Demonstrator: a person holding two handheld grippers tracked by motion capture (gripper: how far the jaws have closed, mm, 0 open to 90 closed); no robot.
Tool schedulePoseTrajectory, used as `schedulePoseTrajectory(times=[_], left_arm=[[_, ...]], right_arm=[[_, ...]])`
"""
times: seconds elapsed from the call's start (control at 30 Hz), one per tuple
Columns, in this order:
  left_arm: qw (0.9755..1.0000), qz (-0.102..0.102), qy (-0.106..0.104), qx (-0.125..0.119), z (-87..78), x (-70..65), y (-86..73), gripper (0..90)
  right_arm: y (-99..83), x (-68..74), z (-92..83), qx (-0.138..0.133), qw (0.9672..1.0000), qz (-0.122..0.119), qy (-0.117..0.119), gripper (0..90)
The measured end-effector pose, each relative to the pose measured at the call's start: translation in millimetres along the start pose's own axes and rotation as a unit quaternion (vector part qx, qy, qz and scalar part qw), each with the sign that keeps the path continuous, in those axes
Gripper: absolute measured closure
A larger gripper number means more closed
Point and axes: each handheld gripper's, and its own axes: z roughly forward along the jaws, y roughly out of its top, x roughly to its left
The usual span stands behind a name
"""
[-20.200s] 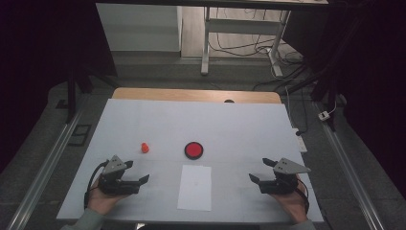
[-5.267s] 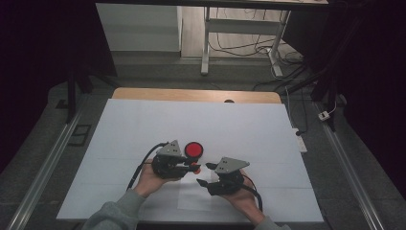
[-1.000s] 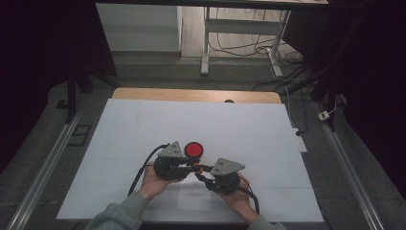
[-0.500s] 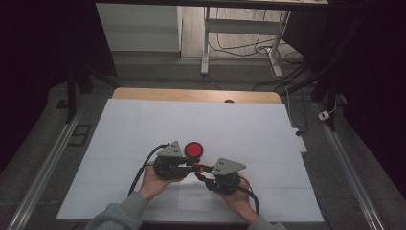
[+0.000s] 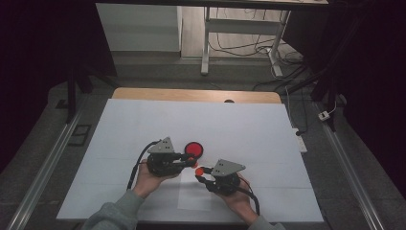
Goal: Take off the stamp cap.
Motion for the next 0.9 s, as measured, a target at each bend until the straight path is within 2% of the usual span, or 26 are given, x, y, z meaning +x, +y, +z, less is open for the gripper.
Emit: schedulePoseTrajectory(times=[0.17,0.3,0.5,0.9], left_arm=[[0.9999,-0.008,-0.006,-0.003,-2.7,3.1,-0.2,72.8],[0.9999,-0.008,-0.011,0.004,-1.3,3.2,-0.7,72.7],[0.9999,0.001,-0.005,0.012,0.4,1.2,-1.3,72.6],[0.9999,-0.006,0.006,0.013,-2.5,4.0,-1.7,72.6]], right_arm=[[-1.8,-2.6,-1.9,-0.005,1.0000,0.005,0.000,65.1],[-3.1,-5.2,-5.6,-0.011,0.9999,0.007,-0.004,65.0],[-6.1,-8.8,-12.6,-0.015,0.9997,0.011,-0.016,64.9],[-12.3,-15.5,-23.2,-0.020,0.9992,0.016,-0.031,64.8]])
